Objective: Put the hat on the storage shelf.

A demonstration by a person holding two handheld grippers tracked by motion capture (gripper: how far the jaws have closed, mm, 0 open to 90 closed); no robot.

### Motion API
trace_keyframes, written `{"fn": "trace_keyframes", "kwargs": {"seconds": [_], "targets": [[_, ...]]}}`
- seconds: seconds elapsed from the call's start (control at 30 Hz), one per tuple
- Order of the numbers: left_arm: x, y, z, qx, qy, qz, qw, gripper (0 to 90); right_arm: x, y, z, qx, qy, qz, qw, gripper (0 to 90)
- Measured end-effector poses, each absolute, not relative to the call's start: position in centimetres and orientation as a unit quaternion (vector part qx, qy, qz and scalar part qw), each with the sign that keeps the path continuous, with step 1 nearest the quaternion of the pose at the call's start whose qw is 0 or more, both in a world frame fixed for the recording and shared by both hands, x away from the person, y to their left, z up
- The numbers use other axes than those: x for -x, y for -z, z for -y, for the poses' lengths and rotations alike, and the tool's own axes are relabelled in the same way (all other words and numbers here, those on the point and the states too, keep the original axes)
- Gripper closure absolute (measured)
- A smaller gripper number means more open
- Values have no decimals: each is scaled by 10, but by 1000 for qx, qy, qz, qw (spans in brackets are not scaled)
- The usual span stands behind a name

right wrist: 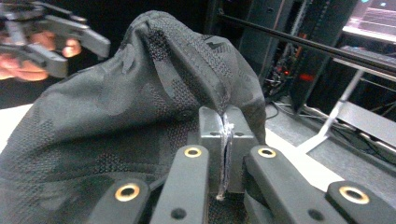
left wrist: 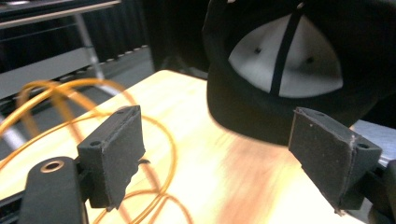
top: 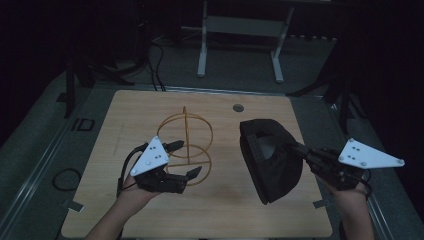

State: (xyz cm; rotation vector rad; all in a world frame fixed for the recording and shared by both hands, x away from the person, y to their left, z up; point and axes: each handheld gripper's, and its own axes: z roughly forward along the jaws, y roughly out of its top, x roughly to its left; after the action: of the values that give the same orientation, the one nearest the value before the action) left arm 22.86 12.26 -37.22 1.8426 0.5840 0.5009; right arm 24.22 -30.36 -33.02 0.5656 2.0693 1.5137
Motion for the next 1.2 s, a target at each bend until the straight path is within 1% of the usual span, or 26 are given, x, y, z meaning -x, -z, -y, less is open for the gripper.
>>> {"fn": "trace_keyframes", "kwargs": {"seconds": [0.13,0.33,0.4,0.63,0.73,0.8,0.93,1.03,1.2], "targets": [[-226,378,-135,-772,-224,-261,535,145,-254,325,300,-221,-549,-759,271,888],[-224,393,-150,-768,-234,-278,527,125,-270,320,294,-232,-546,-756,277,887],[-223,401,-159,-762,-238,-290,528,93,-278,317,290,-236,-544,-755,280,888],[-219,414,-179,-745,-259,-312,529,83,-291,307,277,-236,-546,-753,280,888],[-216,431,-191,-737,-278,-329,522,82,-297,297,267,-229,-548,-754,279,887],[-215,437,-195,-734,-280,-336,519,82,-299,295,265,-228,-548,-754,281,887],[-215,455,-209,-728,-274,-356,518,82,-307,285,252,-221,-548,-757,279,887],[-218,473,-218,-729,-282,-371,501,82,-313,280,242,-217,-546,-759,280,887],[-218,504,-234,-722,-277,-405,488,82,-319,274,230,-214,-541,-763,282,887]]}}
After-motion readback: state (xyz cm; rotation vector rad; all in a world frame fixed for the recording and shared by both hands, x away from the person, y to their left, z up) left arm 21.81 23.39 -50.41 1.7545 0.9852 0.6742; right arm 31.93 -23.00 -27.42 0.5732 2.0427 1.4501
